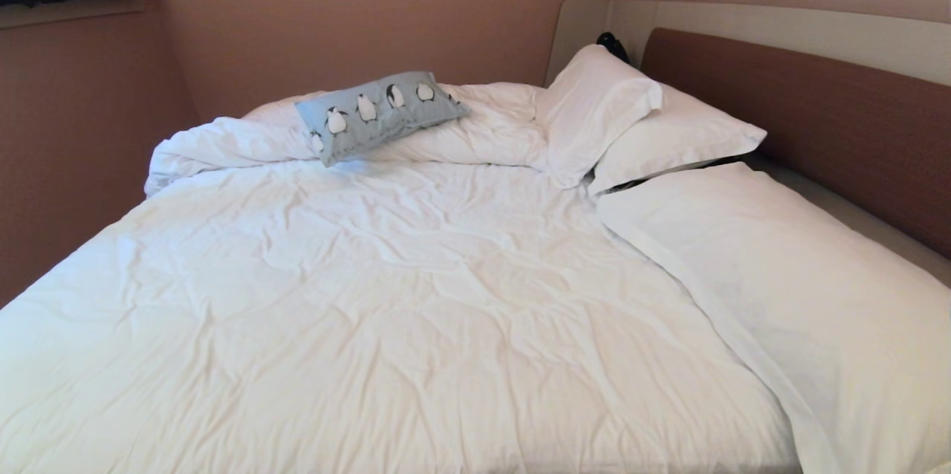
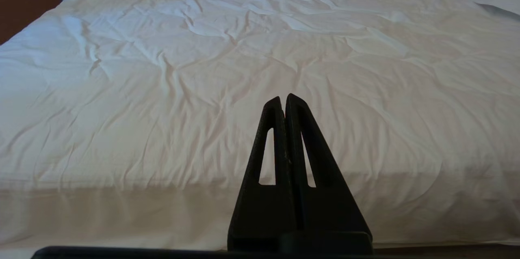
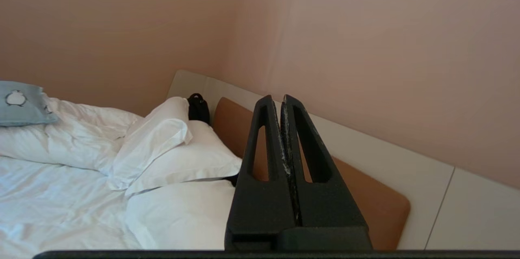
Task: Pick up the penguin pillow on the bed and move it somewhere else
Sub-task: Pick up the pillow
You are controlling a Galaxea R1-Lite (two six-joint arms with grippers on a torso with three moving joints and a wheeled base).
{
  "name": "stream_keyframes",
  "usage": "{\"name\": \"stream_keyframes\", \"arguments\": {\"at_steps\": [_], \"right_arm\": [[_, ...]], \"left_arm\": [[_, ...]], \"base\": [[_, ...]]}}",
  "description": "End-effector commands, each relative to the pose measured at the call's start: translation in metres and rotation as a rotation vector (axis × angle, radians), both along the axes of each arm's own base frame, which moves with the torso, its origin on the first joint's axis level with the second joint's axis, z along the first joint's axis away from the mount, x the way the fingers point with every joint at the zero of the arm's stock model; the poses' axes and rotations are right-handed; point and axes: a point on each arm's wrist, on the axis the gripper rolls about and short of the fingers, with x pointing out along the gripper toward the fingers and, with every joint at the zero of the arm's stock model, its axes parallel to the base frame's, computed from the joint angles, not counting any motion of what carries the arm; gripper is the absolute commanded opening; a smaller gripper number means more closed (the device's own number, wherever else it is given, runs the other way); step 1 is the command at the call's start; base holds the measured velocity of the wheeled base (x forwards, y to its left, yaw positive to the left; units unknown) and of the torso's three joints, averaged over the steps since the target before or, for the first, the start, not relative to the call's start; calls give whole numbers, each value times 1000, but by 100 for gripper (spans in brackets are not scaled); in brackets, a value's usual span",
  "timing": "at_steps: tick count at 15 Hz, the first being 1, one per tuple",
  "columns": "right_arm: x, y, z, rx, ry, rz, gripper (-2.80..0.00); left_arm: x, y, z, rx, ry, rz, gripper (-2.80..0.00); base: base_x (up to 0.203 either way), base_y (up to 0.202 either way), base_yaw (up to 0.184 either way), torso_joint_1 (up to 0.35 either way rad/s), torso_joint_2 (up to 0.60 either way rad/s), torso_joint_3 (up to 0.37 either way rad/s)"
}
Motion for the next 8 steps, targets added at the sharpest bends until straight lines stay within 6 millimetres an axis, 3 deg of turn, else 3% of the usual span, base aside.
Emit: {"name": "stream_keyframes", "arguments": {"at_steps": [1, 5, 8], "right_arm": [[-16, 0, -30, 80, 100, 55, -280], [-28, 0, -66, 105, 159, 70, -280], [-25, 0, -96, 107, 195, 67, -280]], "left_arm": [[0, 0, 0, 0, 1, 1, -280], [0, 0, 0, 0, 0, 1, -280], [0, 0, 0, 0, 0, 1, -280]], "base": [[0, 0, 0, 0, 0, 0], [0, 0, 0, 0, 0, 0], [0, 0, 0, 0, 0, 0]]}}
